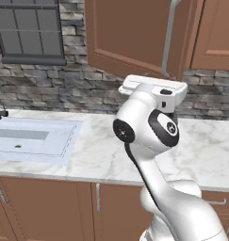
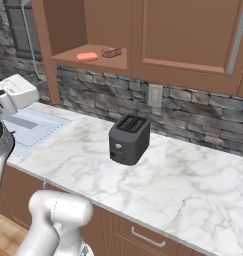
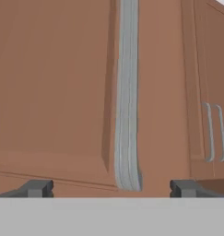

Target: Pick up the bar soap and bar soap from the sink, and place them back in the cabinet, and close the cabinet door.

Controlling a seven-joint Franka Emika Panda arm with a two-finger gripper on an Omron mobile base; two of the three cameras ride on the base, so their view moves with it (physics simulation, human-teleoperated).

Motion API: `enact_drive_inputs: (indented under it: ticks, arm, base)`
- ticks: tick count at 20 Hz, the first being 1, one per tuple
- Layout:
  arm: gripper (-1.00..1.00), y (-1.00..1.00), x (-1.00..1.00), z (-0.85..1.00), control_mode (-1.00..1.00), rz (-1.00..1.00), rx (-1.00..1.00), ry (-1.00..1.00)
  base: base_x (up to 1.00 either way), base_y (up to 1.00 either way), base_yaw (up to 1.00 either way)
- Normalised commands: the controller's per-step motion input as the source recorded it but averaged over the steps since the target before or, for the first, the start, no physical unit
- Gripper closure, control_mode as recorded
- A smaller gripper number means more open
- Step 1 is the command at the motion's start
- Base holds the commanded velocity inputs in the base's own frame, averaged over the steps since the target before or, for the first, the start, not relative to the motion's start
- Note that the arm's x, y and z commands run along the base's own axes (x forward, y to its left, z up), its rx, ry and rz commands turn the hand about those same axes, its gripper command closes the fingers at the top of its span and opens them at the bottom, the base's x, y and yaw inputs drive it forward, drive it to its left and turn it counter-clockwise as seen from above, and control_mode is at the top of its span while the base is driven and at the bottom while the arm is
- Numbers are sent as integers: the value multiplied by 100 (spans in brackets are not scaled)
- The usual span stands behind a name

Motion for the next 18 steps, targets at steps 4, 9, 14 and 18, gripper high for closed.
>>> enact_drive_inputs:
  ticks: [4,9,14,18]
  arm:
    - [-100,-8,57,-11,-100,0,0,0]
    - [-100,-9,56,-11,-100,0,0,0]
    - [-100,-13,46,-13,-100,0,0,0]
    - [-100,-18,40,-15,-100,0,0,0]
  base:
    - [0,0,0]
    - [0,0,0]
    - [0,0,0]
    - [0,0,0]
